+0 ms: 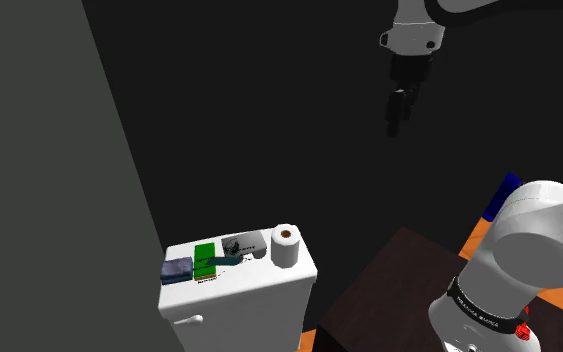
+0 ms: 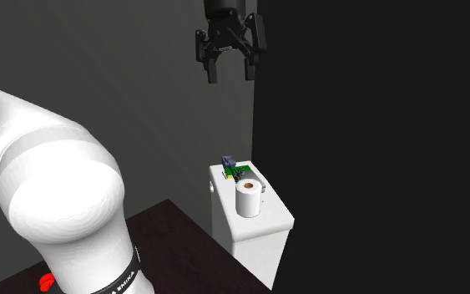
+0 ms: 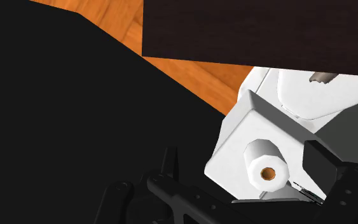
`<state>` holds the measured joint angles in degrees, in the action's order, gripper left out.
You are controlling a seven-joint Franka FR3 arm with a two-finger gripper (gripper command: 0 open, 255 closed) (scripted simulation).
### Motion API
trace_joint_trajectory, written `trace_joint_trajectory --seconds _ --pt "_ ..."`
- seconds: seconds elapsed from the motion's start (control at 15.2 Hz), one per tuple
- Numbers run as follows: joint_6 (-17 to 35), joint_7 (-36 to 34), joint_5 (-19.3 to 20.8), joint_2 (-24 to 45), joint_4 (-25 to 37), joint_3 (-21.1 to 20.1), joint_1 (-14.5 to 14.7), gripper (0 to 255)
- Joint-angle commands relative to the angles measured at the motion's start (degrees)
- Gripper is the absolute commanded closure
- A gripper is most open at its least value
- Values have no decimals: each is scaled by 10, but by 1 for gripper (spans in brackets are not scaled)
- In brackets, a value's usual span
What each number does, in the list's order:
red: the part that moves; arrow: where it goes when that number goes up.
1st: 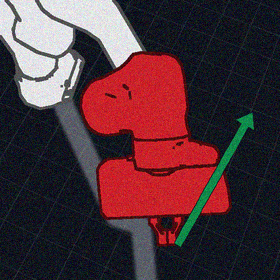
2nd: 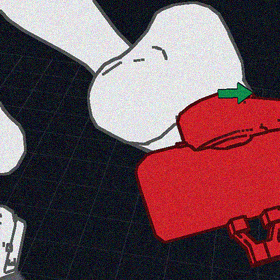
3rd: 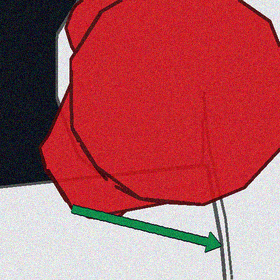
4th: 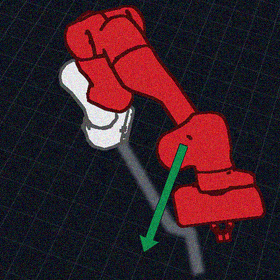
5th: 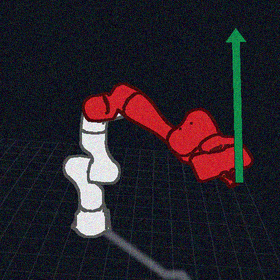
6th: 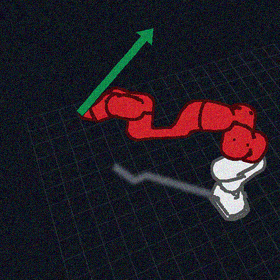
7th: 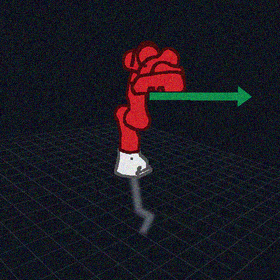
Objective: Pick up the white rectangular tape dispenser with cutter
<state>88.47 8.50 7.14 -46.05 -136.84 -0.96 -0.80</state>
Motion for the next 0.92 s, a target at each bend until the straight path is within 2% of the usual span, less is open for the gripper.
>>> trace_joint_trajectory --seconds 0.0,0.46,0.86 --pt "0 0 0 0 0 0 0 0" --pt "113 -43 -32 105 -24 -24 14 0" --pt "204 -75 -53 216 -15 -45 26 0"
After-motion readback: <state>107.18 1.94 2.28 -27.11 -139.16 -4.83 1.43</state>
